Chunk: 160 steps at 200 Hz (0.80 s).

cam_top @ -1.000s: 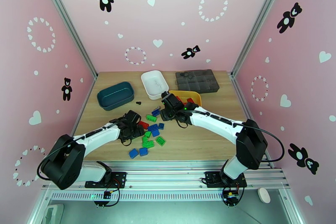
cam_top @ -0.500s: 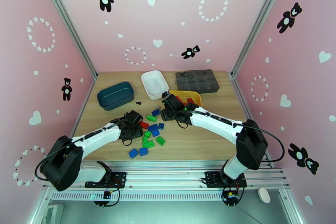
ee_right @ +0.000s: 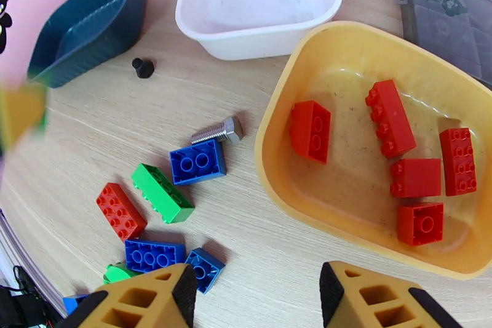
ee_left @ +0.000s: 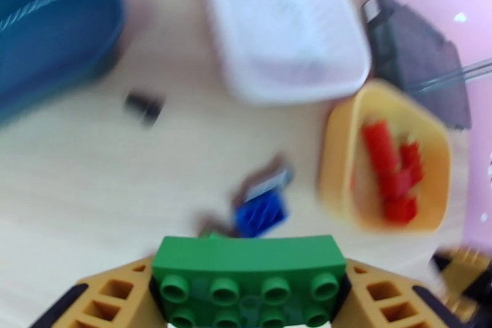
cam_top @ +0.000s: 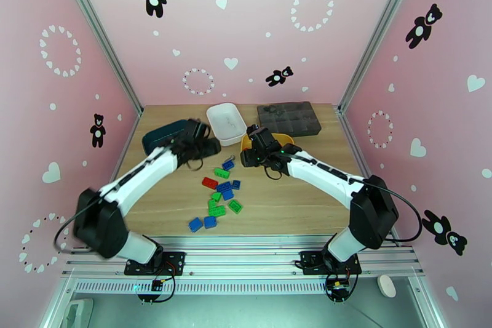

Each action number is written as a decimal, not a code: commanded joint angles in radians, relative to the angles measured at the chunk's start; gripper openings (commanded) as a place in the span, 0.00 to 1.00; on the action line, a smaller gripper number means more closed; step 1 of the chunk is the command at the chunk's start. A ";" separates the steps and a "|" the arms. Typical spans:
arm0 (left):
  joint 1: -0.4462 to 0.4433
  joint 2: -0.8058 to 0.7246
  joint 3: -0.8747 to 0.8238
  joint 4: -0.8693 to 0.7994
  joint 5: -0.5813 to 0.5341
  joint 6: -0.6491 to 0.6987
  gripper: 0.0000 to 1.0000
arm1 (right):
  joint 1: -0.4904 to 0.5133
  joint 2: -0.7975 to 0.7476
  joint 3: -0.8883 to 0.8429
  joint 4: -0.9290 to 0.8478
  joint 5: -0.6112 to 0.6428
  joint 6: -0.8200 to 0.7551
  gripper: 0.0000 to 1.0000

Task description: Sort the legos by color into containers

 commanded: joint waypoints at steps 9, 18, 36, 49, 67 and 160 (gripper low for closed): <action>0.023 0.192 0.207 0.000 0.035 0.065 0.59 | -0.009 -0.083 -0.031 -0.005 -0.018 0.011 0.58; 0.030 0.255 0.274 -0.009 0.040 0.066 0.59 | -0.012 -0.098 -0.043 -0.010 -0.013 0.012 0.58; 0.040 0.374 0.395 -0.019 0.057 0.063 0.59 | -0.018 -0.125 -0.062 -0.024 -0.002 0.009 0.58; 0.042 0.443 0.468 -0.022 0.065 0.066 0.63 | -0.020 -0.144 -0.075 -0.037 0.010 0.008 0.58; 0.042 0.513 0.562 -0.032 0.094 0.072 0.73 | -0.025 -0.170 -0.093 -0.049 0.023 0.006 0.58; 0.003 0.266 0.359 -0.046 -0.029 0.105 0.87 | -0.029 -0.194 -0.147 -0.023 0.014 0.001 0.66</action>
